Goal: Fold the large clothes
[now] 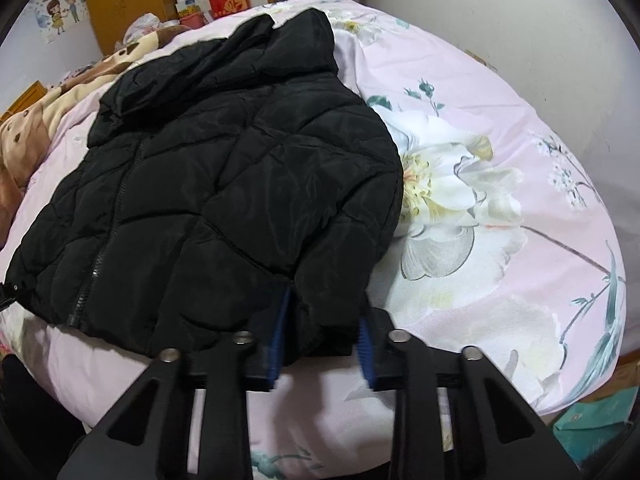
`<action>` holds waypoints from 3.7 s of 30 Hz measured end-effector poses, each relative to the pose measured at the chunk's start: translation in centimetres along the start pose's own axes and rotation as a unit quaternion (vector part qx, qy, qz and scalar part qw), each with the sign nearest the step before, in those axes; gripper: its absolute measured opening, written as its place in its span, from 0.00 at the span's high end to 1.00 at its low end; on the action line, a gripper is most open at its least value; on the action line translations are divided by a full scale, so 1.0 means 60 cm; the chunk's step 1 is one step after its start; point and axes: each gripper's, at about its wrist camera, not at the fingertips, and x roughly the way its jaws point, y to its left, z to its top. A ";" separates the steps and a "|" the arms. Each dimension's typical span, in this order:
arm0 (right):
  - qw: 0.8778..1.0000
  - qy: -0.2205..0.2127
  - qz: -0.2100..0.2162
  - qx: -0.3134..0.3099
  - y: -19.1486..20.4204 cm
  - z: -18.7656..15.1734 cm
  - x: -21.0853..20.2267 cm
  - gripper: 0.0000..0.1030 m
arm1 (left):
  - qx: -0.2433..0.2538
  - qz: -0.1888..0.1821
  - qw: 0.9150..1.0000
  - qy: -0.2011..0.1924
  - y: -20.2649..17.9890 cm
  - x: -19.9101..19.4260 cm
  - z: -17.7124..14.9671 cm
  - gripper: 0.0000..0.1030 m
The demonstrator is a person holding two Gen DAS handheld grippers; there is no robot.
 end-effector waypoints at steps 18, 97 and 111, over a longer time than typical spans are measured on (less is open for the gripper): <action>0.997 -0.061 0.036 -0.005 -0.005 -0.011 -0.155 0.86 | 0.013 -0.035 0.999 -0.025 -0.010 -0.111 -0.013 0.80; 0.996 0.004 0.090 -0.029 0.014 0.523 0.191 0.55 | -0.024 -0.008 1.000 -0.004 0.030 0.216 0.567 0.38; 0.993 -0.081 0.020 -0.079 0.052 0.570 0.159 0.87 | 0.001 0.053 0.998 -0.042 0.022 0.222 0.603 0.82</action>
